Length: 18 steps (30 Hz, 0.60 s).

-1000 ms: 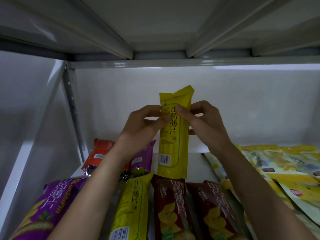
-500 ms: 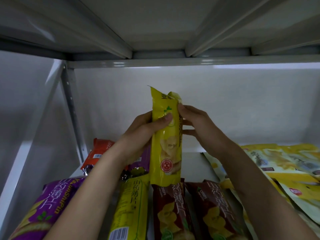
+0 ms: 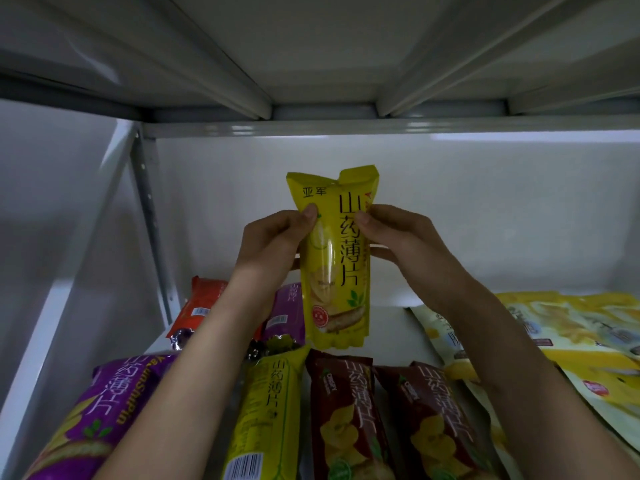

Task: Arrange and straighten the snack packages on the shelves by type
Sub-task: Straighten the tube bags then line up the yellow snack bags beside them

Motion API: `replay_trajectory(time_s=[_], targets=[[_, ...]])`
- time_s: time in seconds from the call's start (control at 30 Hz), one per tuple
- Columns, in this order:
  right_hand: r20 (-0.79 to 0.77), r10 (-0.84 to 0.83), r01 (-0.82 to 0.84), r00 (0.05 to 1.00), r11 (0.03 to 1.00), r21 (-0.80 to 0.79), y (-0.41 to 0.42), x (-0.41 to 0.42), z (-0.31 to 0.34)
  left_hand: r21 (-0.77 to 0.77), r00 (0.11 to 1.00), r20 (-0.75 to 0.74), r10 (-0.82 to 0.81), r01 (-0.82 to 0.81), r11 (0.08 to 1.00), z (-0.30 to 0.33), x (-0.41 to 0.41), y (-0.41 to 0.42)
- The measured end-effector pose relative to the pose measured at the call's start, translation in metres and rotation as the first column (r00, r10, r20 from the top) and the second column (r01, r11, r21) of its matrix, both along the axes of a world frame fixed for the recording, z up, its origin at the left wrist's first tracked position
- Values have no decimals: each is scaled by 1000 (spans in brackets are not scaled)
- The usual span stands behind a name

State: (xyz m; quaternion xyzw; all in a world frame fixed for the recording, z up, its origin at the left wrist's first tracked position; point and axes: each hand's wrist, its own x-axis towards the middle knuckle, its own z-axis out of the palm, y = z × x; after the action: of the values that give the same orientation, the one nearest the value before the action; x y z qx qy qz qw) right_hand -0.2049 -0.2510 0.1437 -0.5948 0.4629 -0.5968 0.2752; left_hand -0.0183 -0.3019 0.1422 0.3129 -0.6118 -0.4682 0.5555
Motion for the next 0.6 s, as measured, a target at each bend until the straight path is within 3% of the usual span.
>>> replay_trajectory(time_s=[0.1,0.37,0.6], targets=[[-9,57,-57,998,998,26,4,-2,-1,2,1000,-19,-8,8,1000,3,2,2],[179,-42,47,983,999,-27,3,0,1,19,957,128,-260,260,966,-6,0,1],[53,209,-211,976,977,41,7,-12,1,-112,976,132,-172,187,976,-10,0,-3]])
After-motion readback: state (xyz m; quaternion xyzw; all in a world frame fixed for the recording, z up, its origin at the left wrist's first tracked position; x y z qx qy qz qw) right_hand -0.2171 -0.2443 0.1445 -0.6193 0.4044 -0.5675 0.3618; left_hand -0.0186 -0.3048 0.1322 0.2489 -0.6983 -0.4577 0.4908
